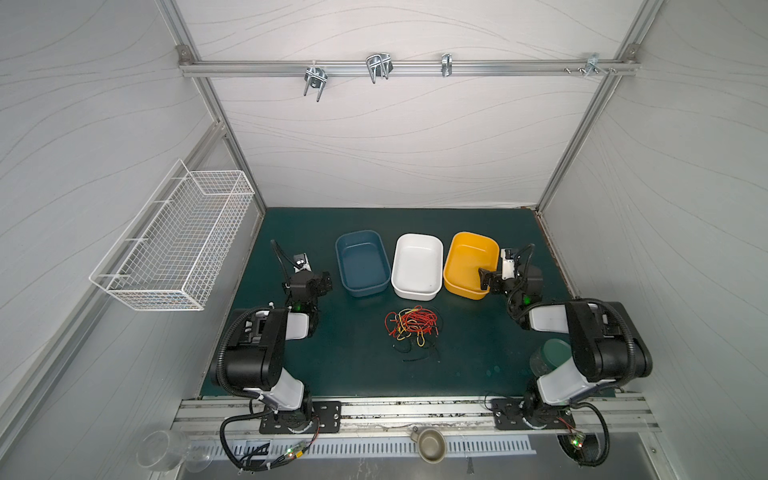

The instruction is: Untangle the cables

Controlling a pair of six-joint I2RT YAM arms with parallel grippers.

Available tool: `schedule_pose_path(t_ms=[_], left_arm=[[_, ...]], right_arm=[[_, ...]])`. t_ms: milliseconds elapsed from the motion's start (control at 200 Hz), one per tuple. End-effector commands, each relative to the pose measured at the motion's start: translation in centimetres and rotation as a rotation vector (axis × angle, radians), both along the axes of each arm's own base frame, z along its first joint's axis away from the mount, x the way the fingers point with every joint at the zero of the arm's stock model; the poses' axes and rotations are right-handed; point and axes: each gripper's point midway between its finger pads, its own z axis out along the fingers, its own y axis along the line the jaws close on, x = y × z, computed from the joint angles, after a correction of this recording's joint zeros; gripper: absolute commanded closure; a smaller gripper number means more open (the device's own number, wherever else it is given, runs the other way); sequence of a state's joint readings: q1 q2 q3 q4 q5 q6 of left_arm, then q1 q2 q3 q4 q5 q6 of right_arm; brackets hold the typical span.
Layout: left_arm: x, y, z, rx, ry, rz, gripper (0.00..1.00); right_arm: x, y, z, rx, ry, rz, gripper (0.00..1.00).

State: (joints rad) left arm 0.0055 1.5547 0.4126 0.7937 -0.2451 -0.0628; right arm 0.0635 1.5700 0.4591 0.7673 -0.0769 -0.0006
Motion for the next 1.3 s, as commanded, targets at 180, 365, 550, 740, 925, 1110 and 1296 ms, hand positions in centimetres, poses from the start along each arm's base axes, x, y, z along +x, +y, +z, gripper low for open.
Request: schedule_pose_path(t_ms=[180,365,550,740,925,1110,1296], left_arm=[[0.3,-1.2,3.2,-0.004,-0.061,-0.074,0.0],[-1.1,-2.5,7.8,-0.055,-0.088,-0.135,0.0],[-3.5,-3.2,12.0,-0.18,-0.145,-0.128,0.0],[-6.5,-1.8,13.6,-0.451,0.048,0.132,0.0],[-9.3,-4.9,15.9,-0.597,0.129,0.027,0.0],[-11.0,-9.1,15.6,-0.748,0.105,-0.189,0.0],[-13.1,-11.0,14.6,-0.772,0.111,-0.277,0.0]], right_arm=[[-1.4,1.8,2.3,-0.028,-0.079,0.109,0.01],[-4.0,5.9,6.8,-0.222,-0.143,0.263,0.01],[-6.4,9.8,11.8,-0.307,-0.275,0.285,0.01],[-10.1,11.9,18.8,-0.118,-0.389,0.325,0.01],[-12.8,9.7,24.4,0.295,-0.358,0.193,0.01],[-15.5,11.8,25.2,0.22,-0.199,0.368,0.01],[-15.3,12.0,24.5,0.418,-0.073,0.249,0.01]])
